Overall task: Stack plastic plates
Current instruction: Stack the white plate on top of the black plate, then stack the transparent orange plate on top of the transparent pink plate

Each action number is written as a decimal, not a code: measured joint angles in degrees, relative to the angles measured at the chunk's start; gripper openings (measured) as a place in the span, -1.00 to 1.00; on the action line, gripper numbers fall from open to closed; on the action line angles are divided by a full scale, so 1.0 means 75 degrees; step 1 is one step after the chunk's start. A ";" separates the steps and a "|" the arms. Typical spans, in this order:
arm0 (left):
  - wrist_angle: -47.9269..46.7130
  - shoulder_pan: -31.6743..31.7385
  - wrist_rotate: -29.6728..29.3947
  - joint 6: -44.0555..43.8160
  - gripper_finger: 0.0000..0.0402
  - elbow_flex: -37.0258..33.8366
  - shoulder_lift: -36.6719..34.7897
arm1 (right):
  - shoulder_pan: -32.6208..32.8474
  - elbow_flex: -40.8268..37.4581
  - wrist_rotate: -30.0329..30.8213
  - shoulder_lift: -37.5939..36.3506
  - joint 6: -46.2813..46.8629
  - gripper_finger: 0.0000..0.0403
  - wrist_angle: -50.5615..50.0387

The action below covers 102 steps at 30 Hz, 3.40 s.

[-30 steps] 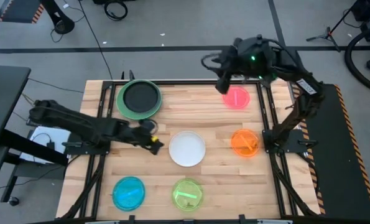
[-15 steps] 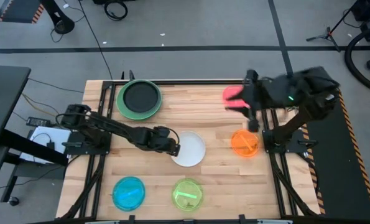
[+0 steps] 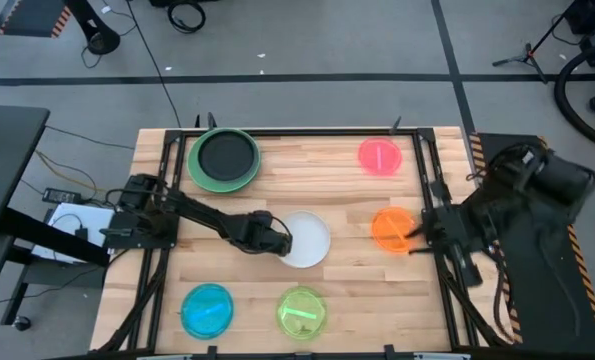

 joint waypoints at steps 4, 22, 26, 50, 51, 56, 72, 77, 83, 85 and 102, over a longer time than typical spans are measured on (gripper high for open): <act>-0.0049 -0.0158 -0.0111 -0.0311 -0.13 0.0000 0.0105 | 0.0565 -0.0322 0.0333 0.0135 0.0651 -0.37 -0.0002; -0.1793 0.0032 0.0243 -0.0641 -0.93 -0.0041 -0.1719 | 0.0435 -0.0450 0.0332 0.0438 -0.0164 -0.37 0.0544; -0.3146 0.0720 0.0117 -0.0489 -0.93 -0.0038 -0.2845 | 0.0041 -0.0450 0.0228 0.0438 -0.0693 -0.37 0.0984; -0.2404 0.5538 -0.1673 -0.3391 -0.88 -0.2036 -0.4194 | -0.1031 -0.0448 -0.0105 0.0435 -0.0280 -0.38 0.0568; -0.2111 0.5543 -0.1671 -0.3505 -0.85 -0.2181 -0.4194 | -0.1077 -0.0448 -0.0105 0.0435 -0.0272 -0.38 0.0565; -0.1912 0.5536 -0.1235 -0.4134 -0.76 -0.2736 -0.4194 | -0.1356 -0.0448 -0.0186 0.0435 -0.0338 -0.38 0.0564; -0.3315 0.5416 -0.0680 -0.2083 -0.25 -0.2101 -0.5123 | -0.1883 -0.1030 -0.0478 0.0426 0.0160 -0.37 -0.0193; -0.3433 0.4827 -0.1026 -0.0895 -0.15 -0.1367 -0.5926 | -0.1918 -0.2544 -0.0931 0.0430 0.1302 -0.38 -0.0178; -0.3327 0.2829 -0.1627 0.0007 -0.14 -0.0532 -0.6380 | -0.1976 -0.5029 -0.1953 0.0438 0.2962 -0.37 0.0202; -0.3247 0.2007 -0.1952 0.0287 -0.14 -0.0396 -0.6388 | -0.2025 -0.5879 -0.2348 0.0438 0.3254 -0.36 0.0556; 0.1003 -0.2521 -0.3089 0.5295 -0.14 -0.0688 -0.6379 | -0.4605 -1.0474 -0.5113 0.0935 0.3586 0.14 0.3297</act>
